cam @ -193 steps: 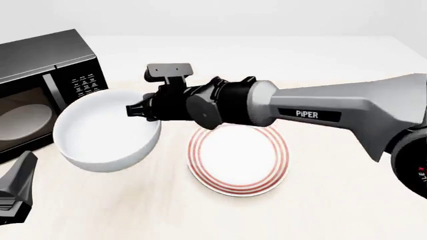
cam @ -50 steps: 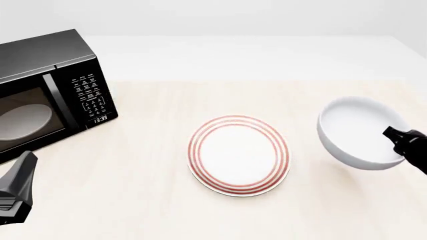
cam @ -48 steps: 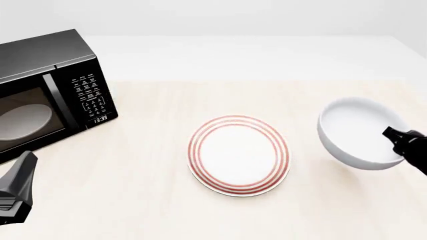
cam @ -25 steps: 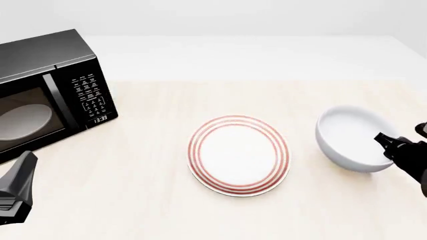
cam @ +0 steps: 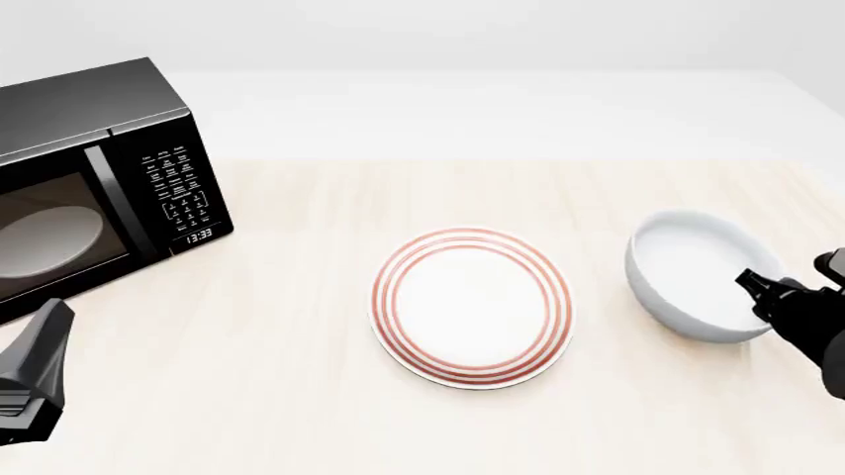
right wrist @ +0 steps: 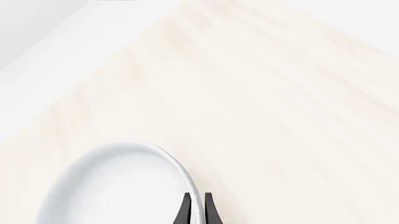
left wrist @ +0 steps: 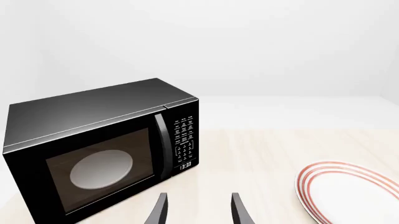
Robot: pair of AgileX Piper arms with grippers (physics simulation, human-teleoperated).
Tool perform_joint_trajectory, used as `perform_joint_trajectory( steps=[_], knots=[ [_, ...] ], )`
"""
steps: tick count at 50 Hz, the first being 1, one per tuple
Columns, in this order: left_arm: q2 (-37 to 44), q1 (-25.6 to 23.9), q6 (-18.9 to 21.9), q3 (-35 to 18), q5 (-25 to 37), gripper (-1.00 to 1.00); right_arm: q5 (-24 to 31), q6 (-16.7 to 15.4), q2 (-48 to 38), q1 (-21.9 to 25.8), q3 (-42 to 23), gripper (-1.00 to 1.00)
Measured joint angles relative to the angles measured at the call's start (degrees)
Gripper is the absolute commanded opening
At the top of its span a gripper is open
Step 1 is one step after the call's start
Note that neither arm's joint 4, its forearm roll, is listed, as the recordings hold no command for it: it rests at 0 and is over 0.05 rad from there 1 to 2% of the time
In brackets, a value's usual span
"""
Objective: Put the white bowl to the right of the plate.
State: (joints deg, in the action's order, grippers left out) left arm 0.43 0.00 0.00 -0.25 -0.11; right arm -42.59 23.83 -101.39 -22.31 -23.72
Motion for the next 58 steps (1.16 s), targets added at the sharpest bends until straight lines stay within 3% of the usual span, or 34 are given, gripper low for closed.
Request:
perform_joint_trajectory(
  steps=[3, 4, 17, 41, 51, 58],
  knots=[
    [0.0, 0.0, 0.0, 0.0, 0.0, 1.0, -0.4, 0.1, -0.1, 0.0, 0.1, -1.0],
    [0.0, 0.0, 0.0, 0.0, 0.0, 1.0, -0.5, 0.2, -0.2, 0.0, 0.1, 1.0],
    [0.0, 0.0, 0.0, 0.0, 0.0, 1.0, 3.1, -0.2, 6.6, 0.8, 1.8, 1.0],
    [0.0, 0.0, 0.0, 0.0, 0.0, 1.0, 35.2, -5.7, 48.1, 7.0, -1.3, 1.0],
    [0.0, 0.0, 0.0, 0.0, 0.0, 1.0, 44.1, -8.2, 64.3, 10.0, -1.6, 1.0],
    [0.0, 0.0, 0.0, 0.0, 0.0, 1.0, 47.1, -9.3, 74.0, 11.3, 1.4, 1.0]
  ],
)
